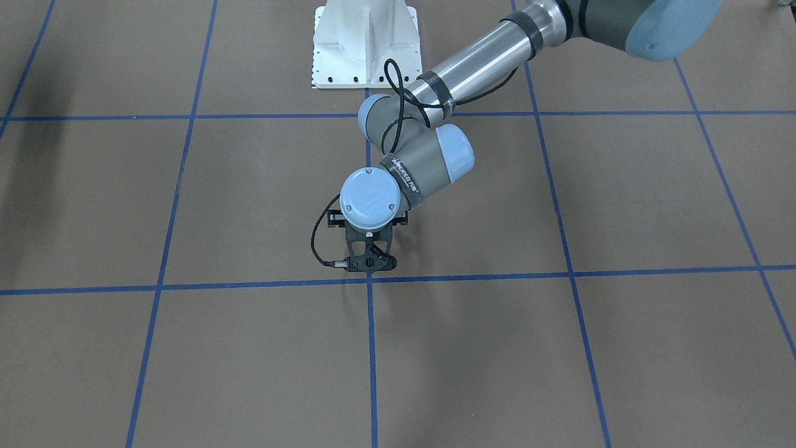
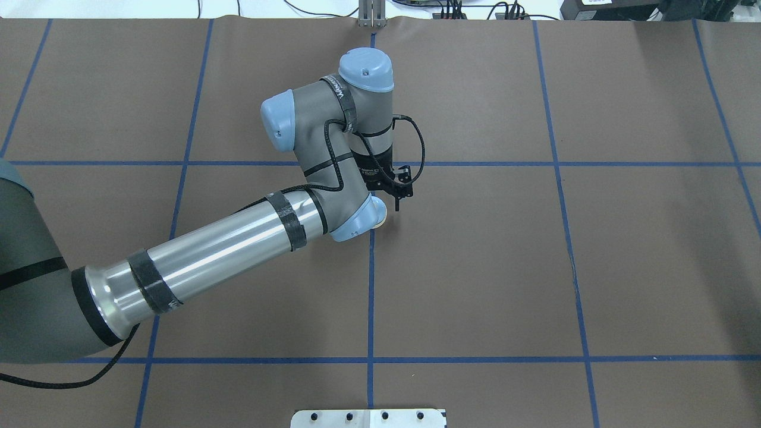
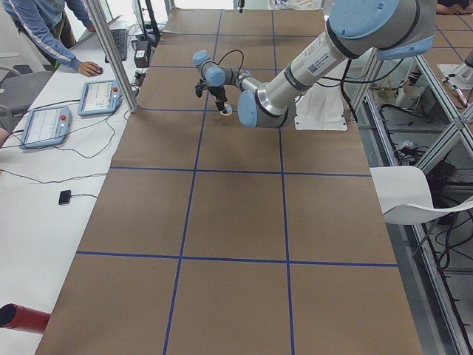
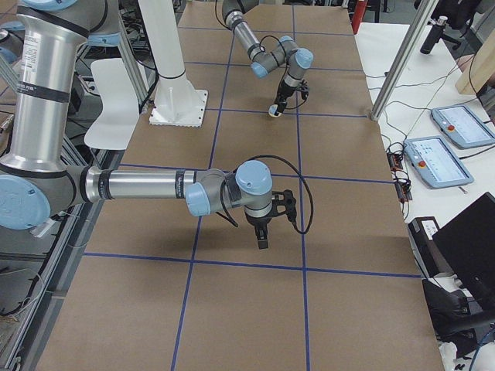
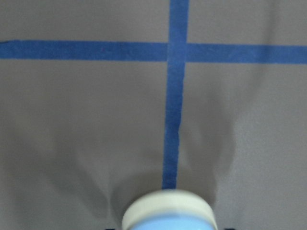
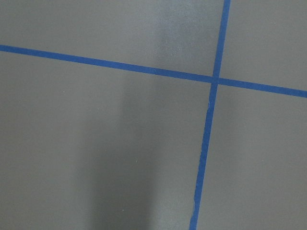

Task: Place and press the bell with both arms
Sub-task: 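Release the bell and withdraw the left gripper while the right arm enters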

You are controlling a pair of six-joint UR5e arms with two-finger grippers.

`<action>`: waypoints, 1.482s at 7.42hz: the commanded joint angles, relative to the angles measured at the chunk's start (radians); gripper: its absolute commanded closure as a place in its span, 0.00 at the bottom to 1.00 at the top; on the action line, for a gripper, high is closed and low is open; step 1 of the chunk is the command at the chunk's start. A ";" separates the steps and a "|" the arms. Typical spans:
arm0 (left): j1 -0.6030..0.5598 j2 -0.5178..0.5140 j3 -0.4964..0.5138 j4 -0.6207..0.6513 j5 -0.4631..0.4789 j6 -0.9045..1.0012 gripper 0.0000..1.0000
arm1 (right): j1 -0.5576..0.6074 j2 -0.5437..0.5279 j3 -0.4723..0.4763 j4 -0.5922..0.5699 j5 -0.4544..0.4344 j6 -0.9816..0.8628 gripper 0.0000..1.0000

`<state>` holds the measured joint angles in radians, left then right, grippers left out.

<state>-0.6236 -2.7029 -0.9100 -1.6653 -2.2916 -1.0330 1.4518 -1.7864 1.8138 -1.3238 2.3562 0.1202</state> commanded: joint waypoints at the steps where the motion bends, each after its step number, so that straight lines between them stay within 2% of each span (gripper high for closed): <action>1: -0.025 0.002 -0.057 -0.013 0.004 -0.018 0.00 | -0.023 0.047 0.002 -0.002 0.002 0.034 0.00; 2: -0.054 0.017 -0.125 0.019 -0.002 -0.019 0.00 | -0.054 0.085 0.001 -0.002 -0.005 0.095 0.00; 4: -0.102 0.159 -0.392 0.108 0.000 -0.019 0.00 | -0.144 0.183 0.002 0.002 -0.011 0.270 0.00; 5: -0.123 0.289 -0.558 0.108 0.004 -0.019 0.00 | -0.193 0.250 0.002 0.002 -0.015 0.395 0.00; 7: -0.213 0.601 -0.877 0.101 -0.003 -0.003 0.00 | -0.327 0.365 0.016 0.002 -0.124 0.629 0.00; 8: -0.275 0.726 -0.968 0.101 -0.009 0.087 0.00 | -0.382 0.416 0.022 0.000 -0.142 0.698 0.00; 9: -0.312 0.841 -1.018 0.101 -0.006 0.229 0.00 | -0.433 0.438 0.051 0.000 -0.146 0.758 0.00; 11: -0.416 0.989 -1.050 0.095 -0.008 0.393 0.00 | -0.569 0.528 0.075 -0.021 -0.192 0.896 0.03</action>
<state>-0.9720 -1.8231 -1.9247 -1.5662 -2.2965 -0.7425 0.9716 -1.3217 1.8788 -1.3315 2.1884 0.9301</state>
